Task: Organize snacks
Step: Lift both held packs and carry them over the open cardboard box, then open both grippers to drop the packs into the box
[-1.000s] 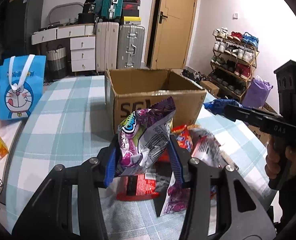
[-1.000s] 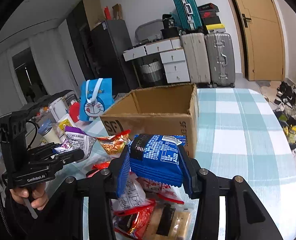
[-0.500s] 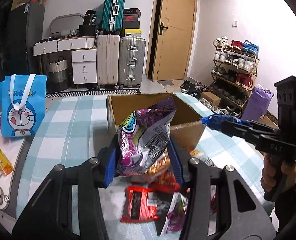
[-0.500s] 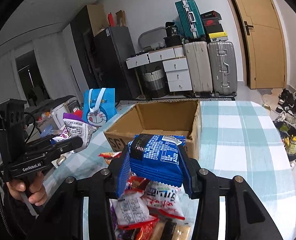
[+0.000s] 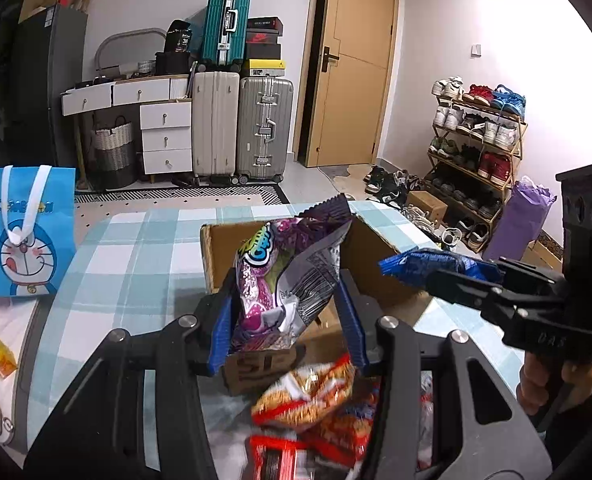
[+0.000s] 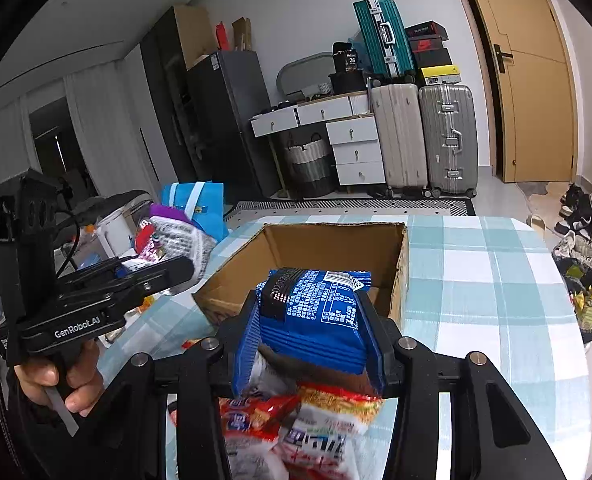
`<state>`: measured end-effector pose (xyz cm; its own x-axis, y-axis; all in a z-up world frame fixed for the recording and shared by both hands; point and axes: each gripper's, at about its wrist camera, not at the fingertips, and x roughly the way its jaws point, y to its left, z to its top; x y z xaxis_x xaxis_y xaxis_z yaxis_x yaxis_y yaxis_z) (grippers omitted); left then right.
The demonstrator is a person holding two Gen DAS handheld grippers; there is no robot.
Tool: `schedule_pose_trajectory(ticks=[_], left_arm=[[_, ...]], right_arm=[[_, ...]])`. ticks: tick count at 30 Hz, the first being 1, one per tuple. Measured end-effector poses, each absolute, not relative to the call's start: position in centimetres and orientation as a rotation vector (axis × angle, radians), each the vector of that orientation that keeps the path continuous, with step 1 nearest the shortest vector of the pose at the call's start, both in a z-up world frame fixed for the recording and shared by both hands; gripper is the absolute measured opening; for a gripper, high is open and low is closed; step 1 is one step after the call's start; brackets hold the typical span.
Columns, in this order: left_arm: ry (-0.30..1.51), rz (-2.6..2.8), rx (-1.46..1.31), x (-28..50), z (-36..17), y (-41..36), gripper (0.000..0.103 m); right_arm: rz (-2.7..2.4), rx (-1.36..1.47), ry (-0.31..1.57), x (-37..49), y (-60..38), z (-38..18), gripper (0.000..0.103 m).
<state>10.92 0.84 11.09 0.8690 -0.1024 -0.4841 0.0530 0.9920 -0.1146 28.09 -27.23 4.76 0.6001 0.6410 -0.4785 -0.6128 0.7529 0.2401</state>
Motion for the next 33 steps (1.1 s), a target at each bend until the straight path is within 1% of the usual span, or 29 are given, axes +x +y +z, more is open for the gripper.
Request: schedule_pose_trajectory(ticks=[14, 21, 27, 29, 30, 31, 32, 33], left_arm=[[0.594, -0.079, -0.070, 20.0, 7.4, -0.4, 0.044], [0.636, -0.079, -0.075, 22.7, 5.5, -0.7, 0.044], [0.653, -0.065, -0.076, 23.5, 4.7, -0.6, 0.044], [0.652, -0.073, -0.076, 23.4, 4.8, -0.6, 0.048], [0.647, -0.073, -0.074, 23.2, 5.0, -0.6, 0.053], [0.643, -0.067, -0.071, 23.0, 5.1, -0.6, 0.063], [0.636, -0.059, -0.070, 22.6, 5.4, -0.6, 0.068], [0.628, -0.056, -0.071, 22.1, 5.6, -0.4, 0.078]], right_arm=[[0.723, 0.037, 0.634, 32.4, -24.6, 2.9, 0.045], [0.717, 0.042, 0.652, 33.7, -24.2, 2.1, 0.045], [0.714, 0.043, 0.661, 34.4, -24.0, 1.7, 0.045], [0.721, 0.041, 0.657, 34.2, -24.1, 1.8, 0.046], [0.722, 0.040, 0.651, 34.0, -24.1, 1.9, 0.048], [0.720, 0.039, 0.644, 33.7, -24.2, 2.1, 0.051], [0.716, 0.036, 0.632, 33.4, -24.3, 2.4, 0.051], [0.712, 0.033, 0.623, 33.1, -24.5, 2.7, 0.052]])
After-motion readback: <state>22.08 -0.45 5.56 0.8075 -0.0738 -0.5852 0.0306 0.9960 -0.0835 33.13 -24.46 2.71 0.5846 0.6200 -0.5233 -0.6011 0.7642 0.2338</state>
